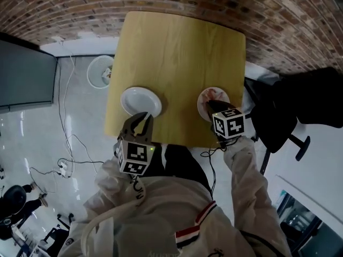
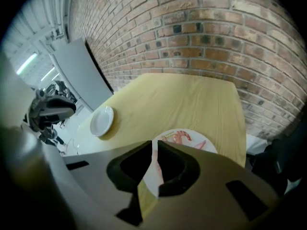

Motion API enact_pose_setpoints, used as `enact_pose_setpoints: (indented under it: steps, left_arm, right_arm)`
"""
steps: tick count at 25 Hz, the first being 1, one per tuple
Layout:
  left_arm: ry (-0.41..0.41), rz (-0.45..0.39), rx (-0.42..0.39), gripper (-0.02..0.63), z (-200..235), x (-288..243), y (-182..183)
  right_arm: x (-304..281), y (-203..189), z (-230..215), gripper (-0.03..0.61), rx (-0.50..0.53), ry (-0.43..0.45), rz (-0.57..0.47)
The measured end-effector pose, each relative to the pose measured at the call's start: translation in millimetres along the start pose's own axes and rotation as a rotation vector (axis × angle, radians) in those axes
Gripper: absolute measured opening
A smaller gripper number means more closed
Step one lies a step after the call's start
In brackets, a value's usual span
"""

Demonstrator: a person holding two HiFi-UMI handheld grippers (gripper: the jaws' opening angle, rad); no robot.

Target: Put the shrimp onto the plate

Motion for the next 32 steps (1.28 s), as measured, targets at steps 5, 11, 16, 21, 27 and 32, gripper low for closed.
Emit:
enact_pose_setpoints:
  steps: [5, 11, 16, 21, 27, 32]
  left_arm:
    - [-0.009, -0.088, -0.030, 0.049, 13, 18, 8]
    - [0.003, -0.187, 0.009, 0.043, 15, 52, 34]
    - [0.048, -0.279, 0.054, 0.025, 15, 84, 67]
    - [0.085, -0.343, 0.060, 0.011, 6, 107, 93]
    - [0.135, -0.411, 0.028, 0.011, -8, 119, 120]
    - [0.163, -0.446, -0.022, 0.011, -21, 118, 139]
  right_arm:
    - [36, 6, 33, 0.029, -0.132, -0.049, -0.191]
    - [96, 17, 68, 0.025, -0.157, -0.094, -0.347]
    - [150, 34, 93, 0.025, -0.112, -0.133, -0.463]
    - [195, 41, 109, 0.025, -0.105, -0.156, -0.586]
    - [221, 49, 111, 0.023, -0.111, -0.139, -0.669]
    - [224, 51, 113, 0.023, -0.116, -0.108, -0.690]
Point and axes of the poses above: the fingertips, and each gripper's own axes: x backward along the fingers, z to its left, y out of its top, the point moved 1 cm from there along x, backward along the fingers, and after that the axes turned 2 degrees about -x, right-handed, at the moved point
